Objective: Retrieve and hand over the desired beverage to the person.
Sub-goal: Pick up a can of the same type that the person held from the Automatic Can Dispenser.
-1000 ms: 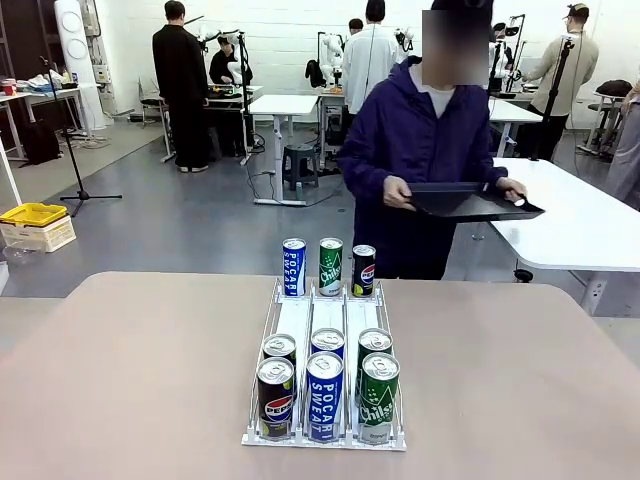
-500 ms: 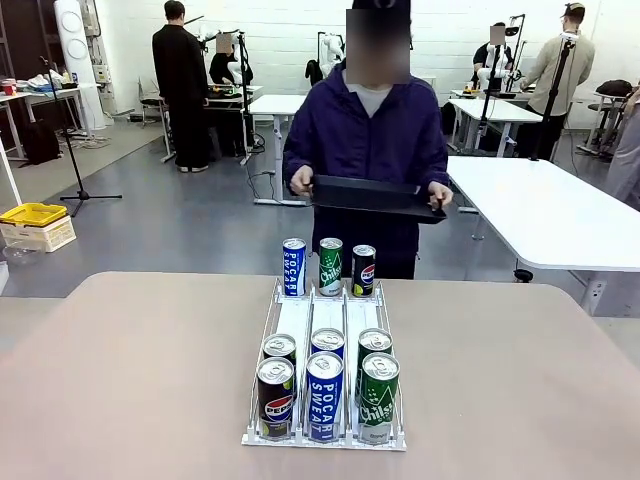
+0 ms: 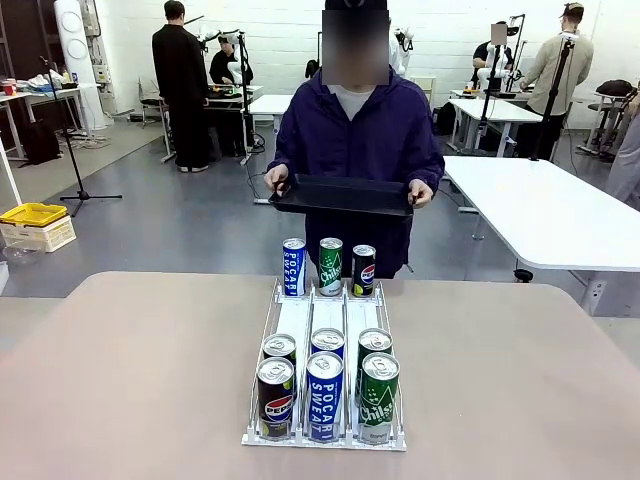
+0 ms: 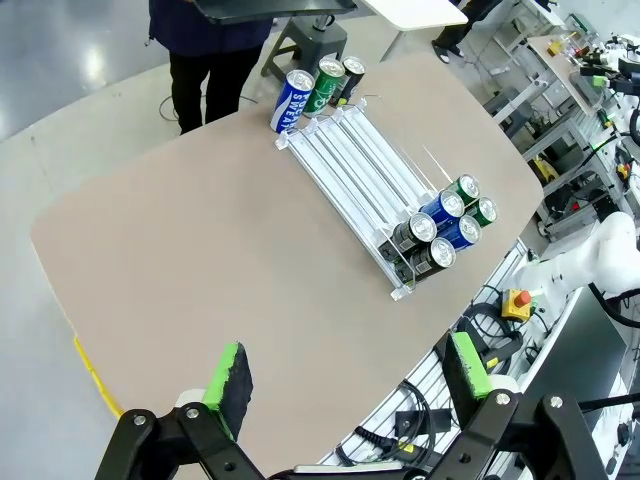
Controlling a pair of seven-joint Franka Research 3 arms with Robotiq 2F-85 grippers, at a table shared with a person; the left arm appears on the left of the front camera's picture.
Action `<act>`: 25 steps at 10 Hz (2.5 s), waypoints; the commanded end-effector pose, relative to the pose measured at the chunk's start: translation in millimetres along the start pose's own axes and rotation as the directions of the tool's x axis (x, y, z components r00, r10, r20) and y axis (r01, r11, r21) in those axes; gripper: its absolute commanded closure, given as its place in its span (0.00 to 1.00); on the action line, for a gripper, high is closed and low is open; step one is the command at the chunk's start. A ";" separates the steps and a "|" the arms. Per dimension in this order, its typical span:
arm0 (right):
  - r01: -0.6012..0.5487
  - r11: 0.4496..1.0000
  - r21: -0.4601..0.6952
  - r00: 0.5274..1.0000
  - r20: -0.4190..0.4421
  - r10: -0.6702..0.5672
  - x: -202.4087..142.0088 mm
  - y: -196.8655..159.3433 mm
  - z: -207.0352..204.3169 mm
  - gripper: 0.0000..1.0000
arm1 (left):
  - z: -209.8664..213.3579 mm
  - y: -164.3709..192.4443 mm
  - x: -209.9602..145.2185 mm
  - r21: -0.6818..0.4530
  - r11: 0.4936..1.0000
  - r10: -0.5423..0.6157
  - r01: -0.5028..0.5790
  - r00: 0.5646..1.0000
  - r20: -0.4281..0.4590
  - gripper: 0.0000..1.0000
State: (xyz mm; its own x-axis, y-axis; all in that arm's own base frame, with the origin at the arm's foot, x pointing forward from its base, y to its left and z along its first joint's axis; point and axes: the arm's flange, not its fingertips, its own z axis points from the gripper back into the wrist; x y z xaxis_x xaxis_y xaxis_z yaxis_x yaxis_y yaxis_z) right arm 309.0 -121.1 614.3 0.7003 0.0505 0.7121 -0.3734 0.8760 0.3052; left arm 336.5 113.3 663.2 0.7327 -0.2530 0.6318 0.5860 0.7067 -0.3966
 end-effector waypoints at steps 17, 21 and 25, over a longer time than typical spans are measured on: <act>0.000 1.000 0.027 1.000 0.004 0.000 -0.6 -3.1 -2.0 0.00 | 2.2 1.9 0.7 -0.015 1.000 -0.012 0.012 1.000 0.006 0.00; 0.000 1.000 0.027 1.000 0.004 0.000 -0.6 -3.1 -2.0 0.00 | 2.2 1.9 0.7 -0.015 1.000 -0.012 0.012 1.000 0.006 0.00; 0.000 1.000 0.027 1.000 0.004 0.000 -0.6 -3.1 -2.0 0.00 | 2.2 1.9 0.7 -0.015 1.000 -0.012 0.012 1.000 0.006 0.00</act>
State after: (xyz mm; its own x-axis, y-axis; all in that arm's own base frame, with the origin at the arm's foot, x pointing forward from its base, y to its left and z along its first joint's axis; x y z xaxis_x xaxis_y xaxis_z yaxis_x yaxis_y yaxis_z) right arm 309.0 -121.1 614.3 0.7003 0.0505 0.7121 -0.3735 0.8760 0.3052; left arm 336.6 113.3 663.0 0.7329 -0.2531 0.6315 0.5861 0.7061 -0.3973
